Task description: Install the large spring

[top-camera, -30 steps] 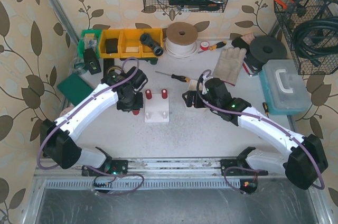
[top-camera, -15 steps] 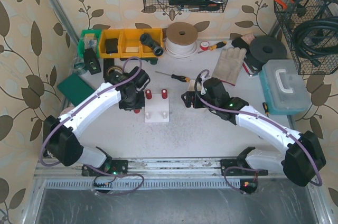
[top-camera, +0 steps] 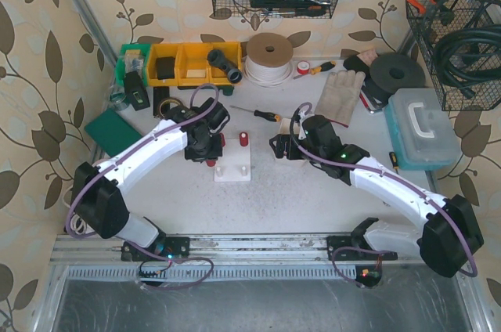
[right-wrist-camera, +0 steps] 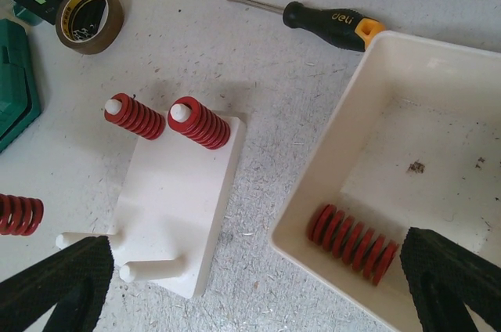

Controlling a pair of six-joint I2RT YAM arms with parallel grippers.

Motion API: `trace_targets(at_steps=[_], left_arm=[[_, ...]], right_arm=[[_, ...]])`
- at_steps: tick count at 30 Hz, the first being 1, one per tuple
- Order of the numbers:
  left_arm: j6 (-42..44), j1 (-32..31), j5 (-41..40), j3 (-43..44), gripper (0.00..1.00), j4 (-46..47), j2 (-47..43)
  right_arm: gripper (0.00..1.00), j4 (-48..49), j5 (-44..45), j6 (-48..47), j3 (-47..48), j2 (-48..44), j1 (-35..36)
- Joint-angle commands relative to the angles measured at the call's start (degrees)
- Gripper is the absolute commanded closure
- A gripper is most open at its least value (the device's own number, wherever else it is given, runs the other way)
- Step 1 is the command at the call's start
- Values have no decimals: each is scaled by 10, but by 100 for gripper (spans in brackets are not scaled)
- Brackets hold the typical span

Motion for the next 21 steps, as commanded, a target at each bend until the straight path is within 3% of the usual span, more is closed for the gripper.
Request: trace_targets(at_steps=[1,21], left_arm=[[-3,-12,15,22,100,21,7],[-32,-36,24,-7,100,35,2]], right_arm=[[2,8,-5,8,-2,7,-2],[2,12,-8,7,-3,9,-2]])
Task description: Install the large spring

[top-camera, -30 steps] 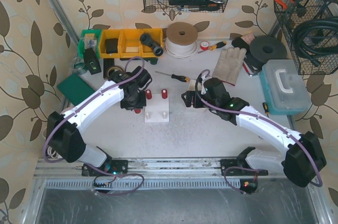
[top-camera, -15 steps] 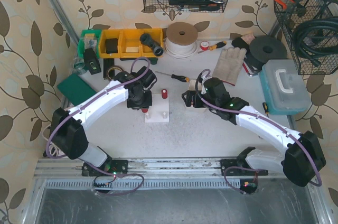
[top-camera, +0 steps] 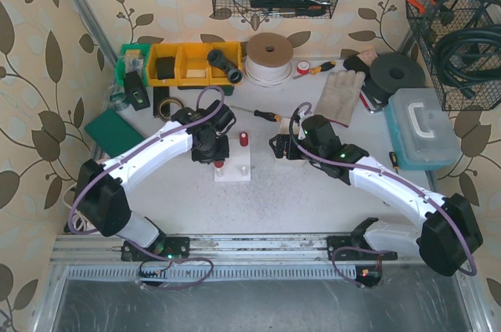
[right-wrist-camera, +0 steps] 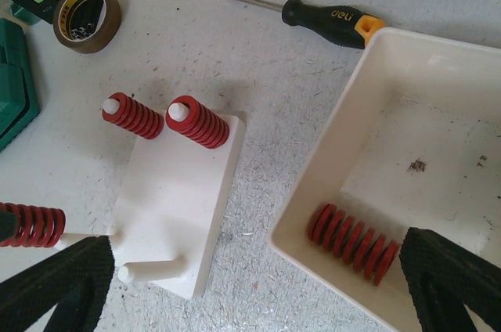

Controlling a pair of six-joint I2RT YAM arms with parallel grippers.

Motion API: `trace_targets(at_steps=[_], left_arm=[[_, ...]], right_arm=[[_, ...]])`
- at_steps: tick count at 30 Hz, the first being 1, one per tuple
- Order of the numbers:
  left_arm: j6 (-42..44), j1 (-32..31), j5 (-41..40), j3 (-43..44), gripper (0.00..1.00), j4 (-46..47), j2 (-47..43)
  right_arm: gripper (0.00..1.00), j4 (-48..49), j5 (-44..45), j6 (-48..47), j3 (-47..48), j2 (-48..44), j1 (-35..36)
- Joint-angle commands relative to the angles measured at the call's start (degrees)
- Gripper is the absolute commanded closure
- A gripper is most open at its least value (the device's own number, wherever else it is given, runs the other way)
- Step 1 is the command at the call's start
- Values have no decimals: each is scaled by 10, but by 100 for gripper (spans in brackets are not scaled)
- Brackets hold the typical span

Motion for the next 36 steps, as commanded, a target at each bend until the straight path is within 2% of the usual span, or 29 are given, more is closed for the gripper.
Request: trace_targets(at_steps=[1,16,36], left_arm=[[-10,-9,0,-4,100,-6,-14],[-33,-20,-8,-15,100,-28,-13],[-28,-20,-21,-48,100,45,8]], right_arm=[[2,9,-8,4,-3,4,-2],[2,12,-11,3,-4,5,-4],[2,13,-11,3,-5,9,-4]])
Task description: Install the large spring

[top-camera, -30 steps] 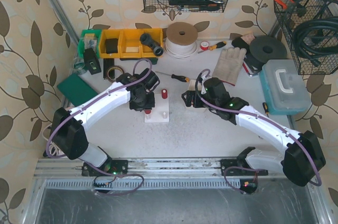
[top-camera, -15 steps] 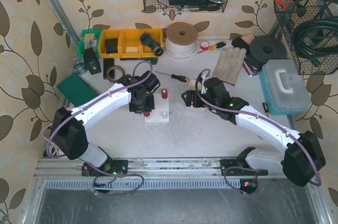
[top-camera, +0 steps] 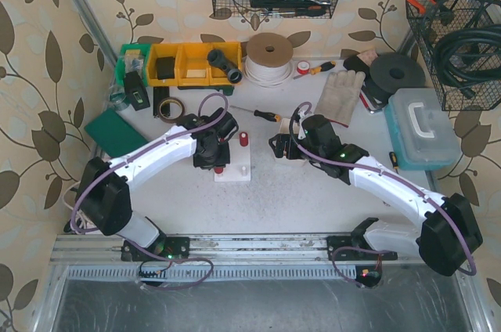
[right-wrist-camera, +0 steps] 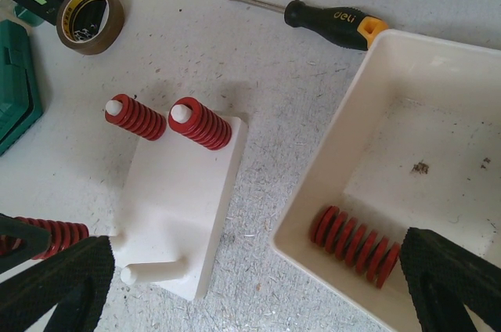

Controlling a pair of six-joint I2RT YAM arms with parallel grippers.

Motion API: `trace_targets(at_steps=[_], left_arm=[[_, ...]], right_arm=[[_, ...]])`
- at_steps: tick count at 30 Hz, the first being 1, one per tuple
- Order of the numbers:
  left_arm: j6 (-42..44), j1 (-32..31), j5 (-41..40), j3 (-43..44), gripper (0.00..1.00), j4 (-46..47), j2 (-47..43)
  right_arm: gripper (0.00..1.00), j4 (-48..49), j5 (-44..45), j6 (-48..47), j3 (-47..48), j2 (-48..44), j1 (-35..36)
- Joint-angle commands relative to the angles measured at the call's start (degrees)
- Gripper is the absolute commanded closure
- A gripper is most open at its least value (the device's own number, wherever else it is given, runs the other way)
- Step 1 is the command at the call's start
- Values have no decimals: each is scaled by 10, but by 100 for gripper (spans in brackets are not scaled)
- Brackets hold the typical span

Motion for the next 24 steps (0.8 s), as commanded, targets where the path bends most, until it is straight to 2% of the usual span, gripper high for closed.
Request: trace_targets(at_steps=[1,15,24], left_arm=[[-7,-6,-14,-11,100,23,4],[-10,-8,-12,-37,100,76,28],[-10,-8,-16,-29,100,74,45]], right_arm=[[2,9,-6,3,-5,8,-2],[2,23,-10,2,-14,3,-3],[2,24,-13,0,-13,5,-3]])
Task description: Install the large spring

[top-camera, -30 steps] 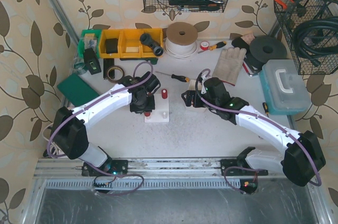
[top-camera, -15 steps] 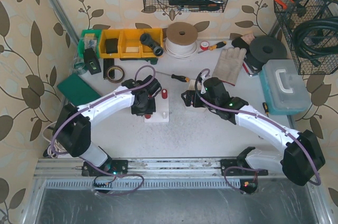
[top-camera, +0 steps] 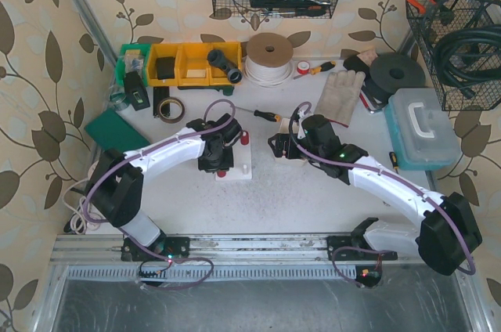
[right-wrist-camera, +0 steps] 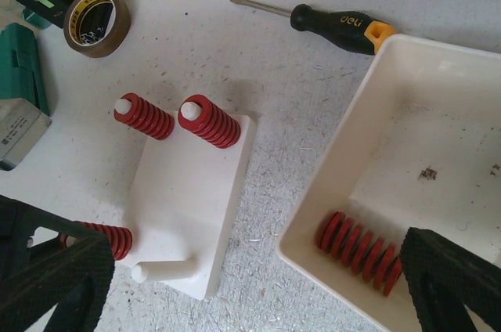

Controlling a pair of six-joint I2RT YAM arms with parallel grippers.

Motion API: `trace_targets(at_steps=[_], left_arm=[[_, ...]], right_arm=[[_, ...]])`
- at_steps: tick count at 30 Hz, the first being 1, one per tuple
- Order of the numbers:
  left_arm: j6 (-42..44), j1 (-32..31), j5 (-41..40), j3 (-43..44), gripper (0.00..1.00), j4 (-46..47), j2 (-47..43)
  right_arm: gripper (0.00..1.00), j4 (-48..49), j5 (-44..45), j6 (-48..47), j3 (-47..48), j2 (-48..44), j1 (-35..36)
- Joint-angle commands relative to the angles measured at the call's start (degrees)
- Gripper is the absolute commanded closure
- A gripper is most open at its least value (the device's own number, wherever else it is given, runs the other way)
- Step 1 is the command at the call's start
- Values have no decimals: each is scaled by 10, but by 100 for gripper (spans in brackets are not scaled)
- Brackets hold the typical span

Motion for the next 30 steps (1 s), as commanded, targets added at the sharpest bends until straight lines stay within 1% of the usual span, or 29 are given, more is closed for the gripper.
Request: trace_targets(at_steps=[1,5,6,7,8,9,11,13,16,19,23,25,26,28,30], left_arm=[[-7,-4,-14,13,100,3,3],[-3,-4,-7,17,100,2,8],[-1,-4,-6,18,96,2,8],[1,-4,-4,18,84,3,7],[3,-4,-2,17,68,4,5],[3,-5,-2,17,55,5,3],[3,-5,-3,15,37,5,-3],[2,-6,-2,14,30,4,-11],[1,-6,0,15,26,3,-22],[-1,-5,-5,17,23,-1,-43],[3,-6,-39,5,22,6,-117],[7,-6,-57,-18,22,31,-165],[7,-7,-63,-37,22,52,-191],[21,-8,-75,-81,22,95,-248],[21,-9,-89,-131,22,130,-295]], right_arm=[[2,12,-9,1,-11,-1,-2],[2,18,-13,0,-16,-4,-2],[2,18,-13,0,-16,-3,-3],[1,18,-14,-1,-15,-2,-3],[1,16,-13,-1,-14,-2,-2],[1,15,-11,-1,-13,-2,-3],[1,15,-8,0,-15,-5,-3],[1,13,-7,1,-16,-7,-3],[1,2,-9,-4,-7,-5,-3],[1,-17,-19,-15,11,2,-5],[1,-91,-37,-36,58,24,-16],[2,-157,-41,-41,96,55,-30],[4,-187,-58,-46,118,76,-42],[5,-235,-85,-57,157,118,-59],[9,-284,-86,-70,196,159,-72]])
